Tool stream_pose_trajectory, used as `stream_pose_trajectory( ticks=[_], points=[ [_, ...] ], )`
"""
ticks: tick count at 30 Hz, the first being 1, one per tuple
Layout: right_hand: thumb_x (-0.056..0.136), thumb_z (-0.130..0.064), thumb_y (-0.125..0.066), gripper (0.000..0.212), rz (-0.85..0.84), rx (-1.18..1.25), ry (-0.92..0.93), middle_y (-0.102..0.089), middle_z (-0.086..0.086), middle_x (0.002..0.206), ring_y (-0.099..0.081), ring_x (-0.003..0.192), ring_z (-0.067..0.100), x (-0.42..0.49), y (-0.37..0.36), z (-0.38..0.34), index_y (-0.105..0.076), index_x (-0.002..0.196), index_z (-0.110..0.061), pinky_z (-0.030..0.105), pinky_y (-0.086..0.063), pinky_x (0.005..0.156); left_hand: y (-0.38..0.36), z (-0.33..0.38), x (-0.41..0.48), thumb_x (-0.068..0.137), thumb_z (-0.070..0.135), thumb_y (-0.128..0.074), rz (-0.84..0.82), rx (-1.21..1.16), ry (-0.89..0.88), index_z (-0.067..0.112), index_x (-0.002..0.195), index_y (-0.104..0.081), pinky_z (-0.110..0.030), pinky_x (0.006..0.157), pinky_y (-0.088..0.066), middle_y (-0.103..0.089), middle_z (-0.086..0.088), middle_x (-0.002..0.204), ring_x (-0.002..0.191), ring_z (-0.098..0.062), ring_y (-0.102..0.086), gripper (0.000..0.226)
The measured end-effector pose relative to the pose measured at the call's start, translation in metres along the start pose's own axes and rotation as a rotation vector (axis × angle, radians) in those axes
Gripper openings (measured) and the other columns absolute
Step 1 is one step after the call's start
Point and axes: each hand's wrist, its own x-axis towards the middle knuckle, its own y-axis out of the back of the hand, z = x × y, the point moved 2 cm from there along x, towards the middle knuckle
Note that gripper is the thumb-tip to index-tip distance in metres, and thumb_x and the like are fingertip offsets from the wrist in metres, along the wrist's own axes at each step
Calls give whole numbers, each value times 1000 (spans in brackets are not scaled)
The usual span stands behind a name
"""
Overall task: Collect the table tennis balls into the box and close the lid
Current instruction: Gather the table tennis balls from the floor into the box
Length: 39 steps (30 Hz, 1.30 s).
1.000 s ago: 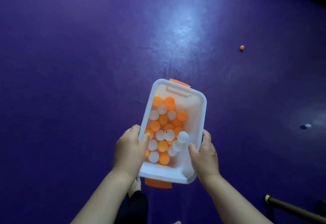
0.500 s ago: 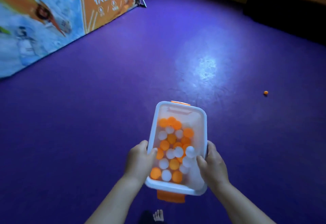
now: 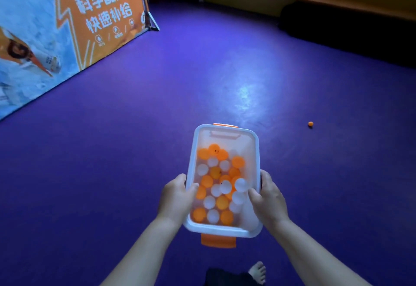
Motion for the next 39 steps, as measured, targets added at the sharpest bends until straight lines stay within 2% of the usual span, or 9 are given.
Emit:
stream_pose_trajectory(
  ticks=[3,7,12,15,19,24,28,33,39],
  points=[
    [88,-20,-55,23,27,5,-33,-54,-18,78,-56,72,12,33,51,36,-49,110,-25,26,-41,56,-49,53,14,86,26,-61,-52,0,-23,11,65,-46,-26,47,-33,-53,1,61,55,-15,-47,31],
    [87,-22,-54,24,52,-10,-85,-57,-17,80,-59,75,14,73,117,87,-49,110,-28,31,-46,61,-114,122,28,87,26,-61,-90,-9,-55,16,62,-43,-24,46,-29,-51,4,59,53,-12,-46,32],
    [86,-20,-54,29,73,18,-148,-61,-15,85,-59,74,10,115,180,137,-49,113,-29,25,-44,58,-181,187,46,87,27,-61,-168,8,-107,17,63,-45,-22,46,-30,-54,4,61,55,-11,-48,30],
    [85,-19,-53,29,101,50,-199,-64,-11,90,-61,78,15,137,206,161,-49,112,-29,34,-51,67,-211,223,64,87,26,-61,-179,49,-155,18,60,-41,-22,45,-27,-48,5,57,52,-9,-43,35],
    [83,-18,-53,24,151,95,-270,-64,-9,87,-61,78,18,175,237,191,-50,106,-28,41,-54,69,-257,269,99,86,28,-61,-222,98,-221,17,61,-44,-24,45,-29,-51,3,58,52,-11,-44,32],
    [83,-20,-53,20,215,97,-373,-62,-10,84,-59,76,17,234,279,226,-49,101,-29,33,-48,64,-323,326,153,86,30,-61,-310,121,-281,15,62,-44,-23,45,-29,-51,3,58,53,-10,-44,32],
    [83,-21,-54,21,264,99,-468,-64,-9,87,-60,79,20,290,312,246,-49,102,-28,34,-49,66,-373,378,206,85,30,-62,-395,148,-320,12,64,-45,-25,45,-31,-52,2,60,54,-12,-46,32],
    [83,-25,-56,19,344,146,-591,-65,-12,88,-61,81,19,351,348,267,-49,100,-31,33,-50,67,-429,443,263,83,25,-62,-482,173,-378,16,59,-33,-28,45,-25,-41,4,53,49,-12,-36,39],
    [83,-20,-56,20,451,182,-718,-64,-6,94,-59,84,23,391,386,305,-48,100,-28,35,-50,68,-501,503,296,81,24,-60,-590,220,-432,15,60,-28,-31,48,-23,-36,3,54,51,-16,-32,39]
  ],
)
